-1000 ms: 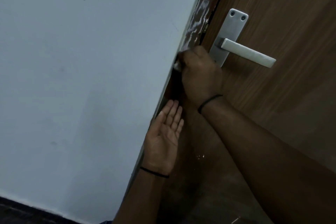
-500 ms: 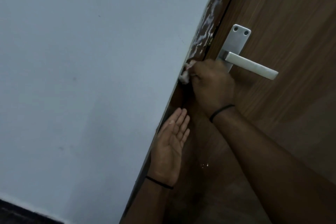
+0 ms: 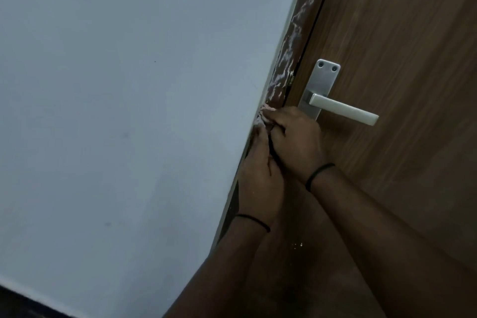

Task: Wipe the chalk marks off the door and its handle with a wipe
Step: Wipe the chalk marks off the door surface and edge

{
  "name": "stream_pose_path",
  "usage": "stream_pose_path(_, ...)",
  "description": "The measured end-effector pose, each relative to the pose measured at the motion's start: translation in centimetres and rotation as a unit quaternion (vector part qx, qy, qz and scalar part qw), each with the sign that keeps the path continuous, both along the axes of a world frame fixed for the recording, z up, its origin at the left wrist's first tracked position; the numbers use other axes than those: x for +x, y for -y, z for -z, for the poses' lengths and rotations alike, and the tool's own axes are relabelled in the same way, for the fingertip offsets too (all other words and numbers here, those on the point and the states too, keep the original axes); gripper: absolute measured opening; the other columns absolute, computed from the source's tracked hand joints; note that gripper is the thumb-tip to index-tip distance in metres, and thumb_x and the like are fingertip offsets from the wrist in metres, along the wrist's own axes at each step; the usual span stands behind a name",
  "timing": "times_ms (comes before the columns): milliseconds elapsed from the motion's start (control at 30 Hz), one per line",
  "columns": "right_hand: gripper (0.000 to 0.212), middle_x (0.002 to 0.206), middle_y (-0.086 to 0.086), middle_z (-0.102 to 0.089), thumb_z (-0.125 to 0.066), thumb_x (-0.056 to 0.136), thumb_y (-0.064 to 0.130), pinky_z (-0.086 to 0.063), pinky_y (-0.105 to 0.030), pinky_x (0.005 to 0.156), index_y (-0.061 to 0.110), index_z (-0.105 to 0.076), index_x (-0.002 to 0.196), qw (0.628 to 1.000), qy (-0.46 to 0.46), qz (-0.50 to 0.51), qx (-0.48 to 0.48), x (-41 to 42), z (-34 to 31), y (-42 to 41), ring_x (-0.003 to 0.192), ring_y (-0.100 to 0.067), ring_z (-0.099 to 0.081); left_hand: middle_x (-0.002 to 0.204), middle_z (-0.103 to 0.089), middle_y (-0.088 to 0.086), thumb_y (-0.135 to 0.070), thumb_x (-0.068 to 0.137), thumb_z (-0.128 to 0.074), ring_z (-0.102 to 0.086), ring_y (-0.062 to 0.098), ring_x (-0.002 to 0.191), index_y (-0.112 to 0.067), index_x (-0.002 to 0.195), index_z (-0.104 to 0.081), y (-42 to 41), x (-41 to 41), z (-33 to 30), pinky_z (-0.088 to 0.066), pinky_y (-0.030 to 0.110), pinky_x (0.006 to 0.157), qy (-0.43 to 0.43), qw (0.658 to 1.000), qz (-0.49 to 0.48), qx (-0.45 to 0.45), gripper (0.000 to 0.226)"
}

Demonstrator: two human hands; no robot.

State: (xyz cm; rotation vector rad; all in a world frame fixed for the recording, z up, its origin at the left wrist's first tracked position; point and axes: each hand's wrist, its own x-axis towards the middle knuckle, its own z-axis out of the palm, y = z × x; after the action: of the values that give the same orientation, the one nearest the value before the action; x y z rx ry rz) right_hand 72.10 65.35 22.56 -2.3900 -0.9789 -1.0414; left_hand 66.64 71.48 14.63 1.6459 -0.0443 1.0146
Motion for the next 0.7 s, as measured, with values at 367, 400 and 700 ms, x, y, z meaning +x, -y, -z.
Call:
stream_pose_path(367,0.024,0.085,0.003,-0.074,-0.05,0.088,0.016,-0.048,-0.018,0.074,0.017,-0.074,0.086,0.996,0.046,-0.027,0.066,-1.4,-0.4,8.8,0.079,-0.01,-0.067,0.164,0.014,-0.005,-0.028,0.106,-0.03,0.014,0.01,0.151,-0.02,0.156,0.006,0.7,4.2,-1.1,-0.007,0.026,0.122,-0.048,0.968,-0.112,0.218,0.062)
stream_pose_path(400,0.025,0.08,0.001,-0.072,-0.049,0.087,0.017,-0.047,-0.021,0.073,0.015,-0.073,0.081,0.994,0.084,-0.013,0.064,-1.3,-0.3,10.2,0.076,-0.015,-0.066,0.164,0.014,-0.005,-0.028,0.106,-0.029,0.014,0.01,0.151,-0.019,0.157,0.006,0.8,4.3,-1.1,-0.004,0.025,0.122,-0.045,0.968,-0.122,0.216,0.062)
stream_pose_path(700,0.045,0.148,-0.012,-0.048,-0.049,0.086,0.008,-0.03,-0.052,0.115,0.011,-0.061,0.129,0.962,0.234,0.102,0.098,1.8,-4.8,14.9,0.14,-0.028,-0.04,0.165,0.013,0.001,0.004,0.096,-0.039,0.012,0.016,0.152,-0.015,0.155,0.008,1.0,6.1,-2.7,-0.001,0.016,0.117,-0.008,0.952,-0.176,0.25,0.078)
